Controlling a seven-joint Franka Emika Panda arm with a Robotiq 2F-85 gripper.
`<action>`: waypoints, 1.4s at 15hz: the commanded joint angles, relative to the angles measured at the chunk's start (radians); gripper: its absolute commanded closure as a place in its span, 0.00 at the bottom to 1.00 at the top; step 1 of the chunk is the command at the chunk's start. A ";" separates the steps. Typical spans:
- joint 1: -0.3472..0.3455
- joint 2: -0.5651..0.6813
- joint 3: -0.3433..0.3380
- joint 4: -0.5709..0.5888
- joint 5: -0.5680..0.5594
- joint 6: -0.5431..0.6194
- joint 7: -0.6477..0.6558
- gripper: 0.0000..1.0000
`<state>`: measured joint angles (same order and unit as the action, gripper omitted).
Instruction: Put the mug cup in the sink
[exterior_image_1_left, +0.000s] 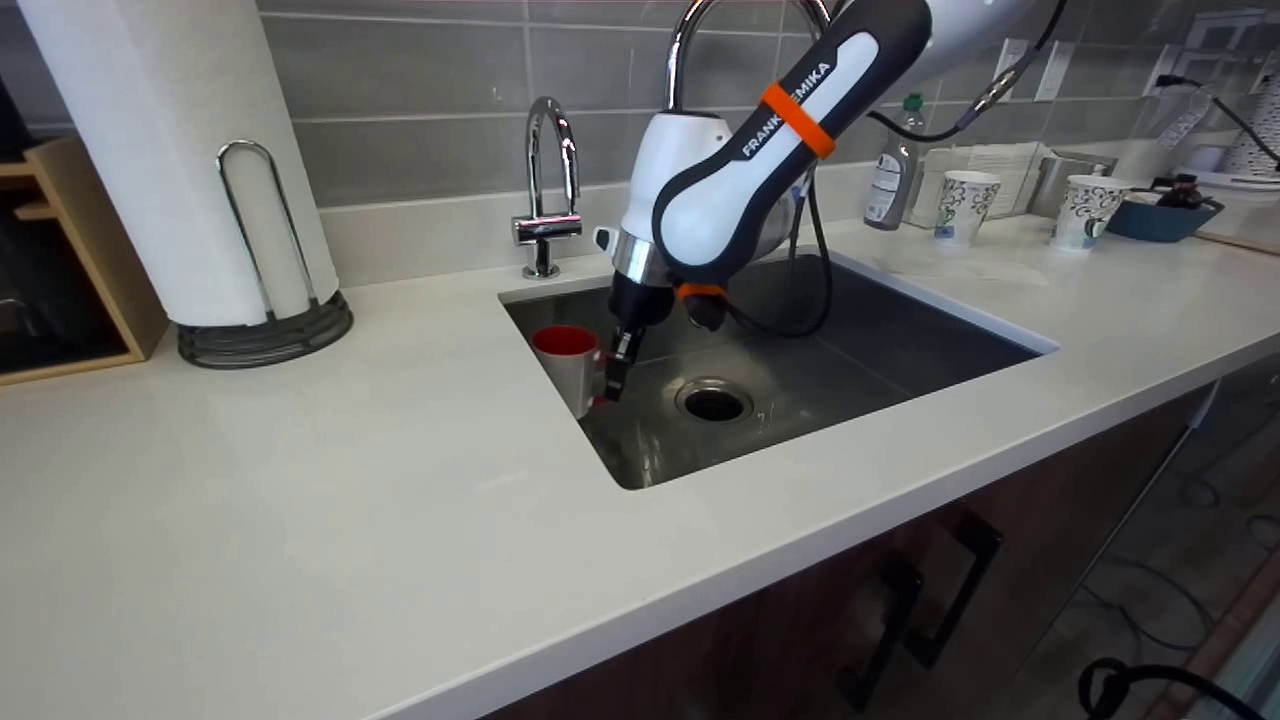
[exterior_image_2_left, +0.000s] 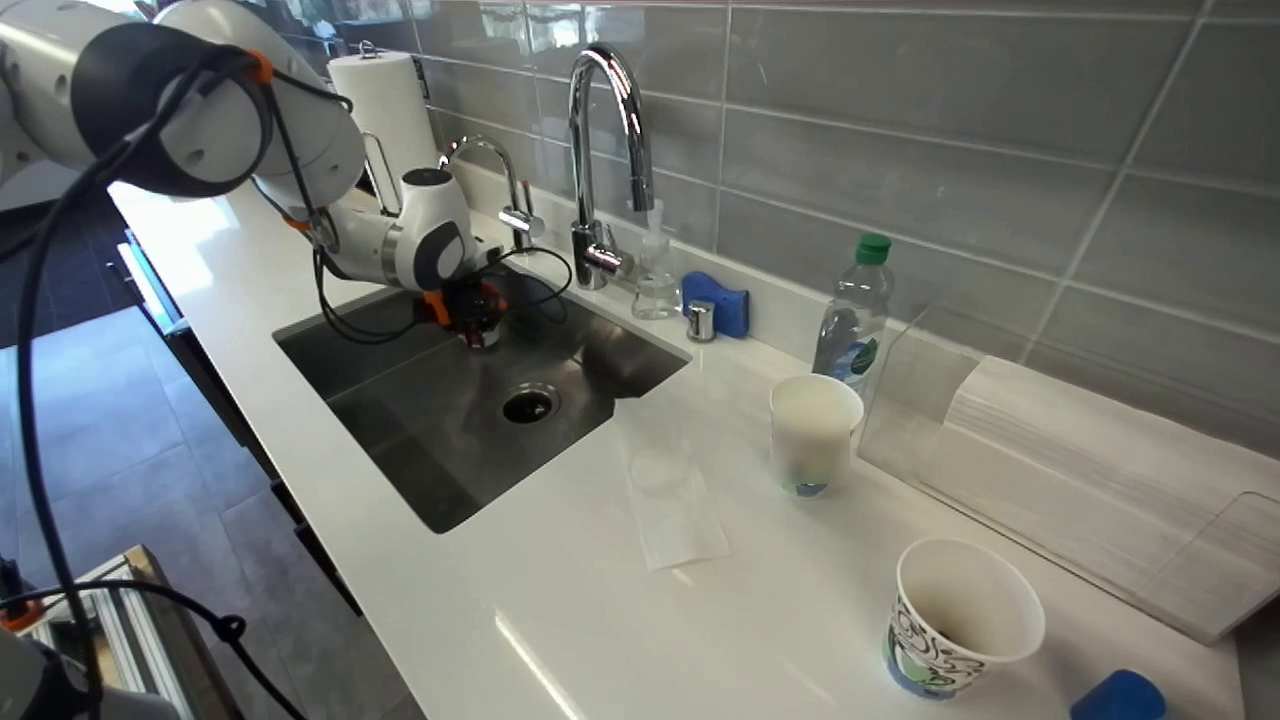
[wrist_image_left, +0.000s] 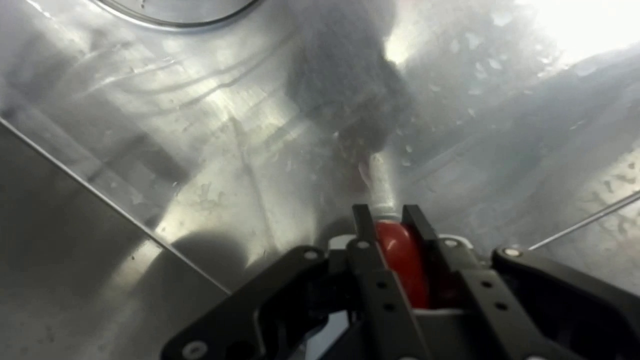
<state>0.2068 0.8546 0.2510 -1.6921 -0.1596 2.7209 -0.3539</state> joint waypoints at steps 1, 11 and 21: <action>-0.004 0.036 0.010 0.051 -0.010 -0.013 -0.025 0.95; 0.020 0.022 -0.031 0.061 -0.030 -0.060 0.001 0.95; 0.034 0.013 -0.054 0.063 -0.052 -0.087 0.007 0.95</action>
<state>0.2265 0.8801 0.2127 -1.6443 -0.1895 2.6662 -0.3616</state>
